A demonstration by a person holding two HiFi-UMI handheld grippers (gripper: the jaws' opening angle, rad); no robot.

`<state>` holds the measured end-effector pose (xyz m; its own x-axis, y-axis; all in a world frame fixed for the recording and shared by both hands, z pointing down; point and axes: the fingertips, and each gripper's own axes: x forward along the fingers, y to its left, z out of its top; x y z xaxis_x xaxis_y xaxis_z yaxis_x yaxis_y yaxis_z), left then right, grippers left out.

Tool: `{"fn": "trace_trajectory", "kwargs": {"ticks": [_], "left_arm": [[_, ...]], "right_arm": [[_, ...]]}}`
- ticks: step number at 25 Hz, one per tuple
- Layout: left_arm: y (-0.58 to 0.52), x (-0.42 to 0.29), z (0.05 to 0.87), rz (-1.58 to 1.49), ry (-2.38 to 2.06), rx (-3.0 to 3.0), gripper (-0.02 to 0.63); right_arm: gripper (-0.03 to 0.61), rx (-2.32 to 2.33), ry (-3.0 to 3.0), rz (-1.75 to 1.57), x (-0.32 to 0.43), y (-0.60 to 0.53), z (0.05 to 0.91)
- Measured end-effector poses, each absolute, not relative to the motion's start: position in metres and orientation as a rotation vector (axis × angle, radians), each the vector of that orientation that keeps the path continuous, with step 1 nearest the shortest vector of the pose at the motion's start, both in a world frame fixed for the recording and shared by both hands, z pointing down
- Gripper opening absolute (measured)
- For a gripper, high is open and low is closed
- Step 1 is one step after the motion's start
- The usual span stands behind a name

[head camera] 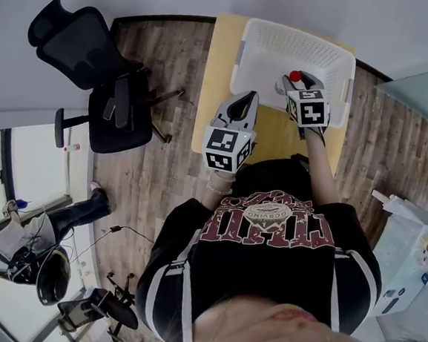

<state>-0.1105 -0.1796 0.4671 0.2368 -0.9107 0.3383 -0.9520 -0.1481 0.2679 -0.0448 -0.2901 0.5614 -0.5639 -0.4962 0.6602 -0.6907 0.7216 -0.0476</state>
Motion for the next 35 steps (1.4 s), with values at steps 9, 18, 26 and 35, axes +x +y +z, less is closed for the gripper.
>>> {"fn": "trace_trajectory", "kwargs": {"ticks": [9, 18, 26, 35], "left_arm": [[-0.180, -0.122, 0.467, 0.123, -1.714, 2.086, 0.048], [-0.174, -0.116, 0.463, 0.116, -1.727, 2.087, 0.048], [-0.169, -0.118, 0.461, 0.114, -1.730, 2.083, 0.048], [-0.168, -0.112, 0.458, 0.114, -1.719, 2.099, 0.048]], "right_arm": [[0.169, 0.919, -2.268, 0.434, -0.051, -0.295, 0.565], [0.167, 0.945, -2.274, 0.401, -0.042, -0.291, 0.561], [0.167, 0.964, -2.261, 0.347, -0.038, -0.292, 0.558], [0.166, 0.967, -2.275, 0.354, -0.033, -0.290, 0.555]]}}
